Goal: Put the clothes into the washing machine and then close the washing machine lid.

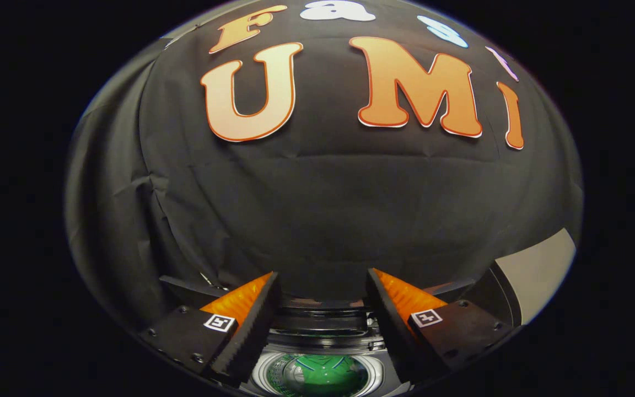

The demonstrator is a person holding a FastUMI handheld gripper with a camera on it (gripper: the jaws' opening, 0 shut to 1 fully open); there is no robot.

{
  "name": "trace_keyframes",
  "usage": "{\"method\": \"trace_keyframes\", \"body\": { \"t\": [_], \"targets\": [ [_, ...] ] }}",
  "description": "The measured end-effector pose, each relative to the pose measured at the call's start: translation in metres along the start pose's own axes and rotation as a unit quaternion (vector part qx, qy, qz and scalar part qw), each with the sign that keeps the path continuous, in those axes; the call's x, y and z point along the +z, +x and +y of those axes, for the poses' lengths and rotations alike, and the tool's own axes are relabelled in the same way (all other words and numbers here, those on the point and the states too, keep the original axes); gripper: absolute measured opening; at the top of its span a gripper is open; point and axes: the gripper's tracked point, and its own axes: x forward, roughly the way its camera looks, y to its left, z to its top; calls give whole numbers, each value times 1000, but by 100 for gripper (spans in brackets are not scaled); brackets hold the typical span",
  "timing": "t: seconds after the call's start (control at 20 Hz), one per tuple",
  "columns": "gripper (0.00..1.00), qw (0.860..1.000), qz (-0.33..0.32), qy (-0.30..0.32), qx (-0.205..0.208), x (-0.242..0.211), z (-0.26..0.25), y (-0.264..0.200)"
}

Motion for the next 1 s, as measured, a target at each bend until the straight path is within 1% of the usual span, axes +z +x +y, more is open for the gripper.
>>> {"method": "trace_keyframes", "body": {
  "t": [0.35, 0.6, 1.0],
  "targets": [
    [100, 1000, -18, -3, 5, -19, 2, -35],
    [98, 1000, -25, -4, 10, -34, 8, -59],
    [98, 999, -46, -8, 6, -57, 11, -82]
  ]
}}
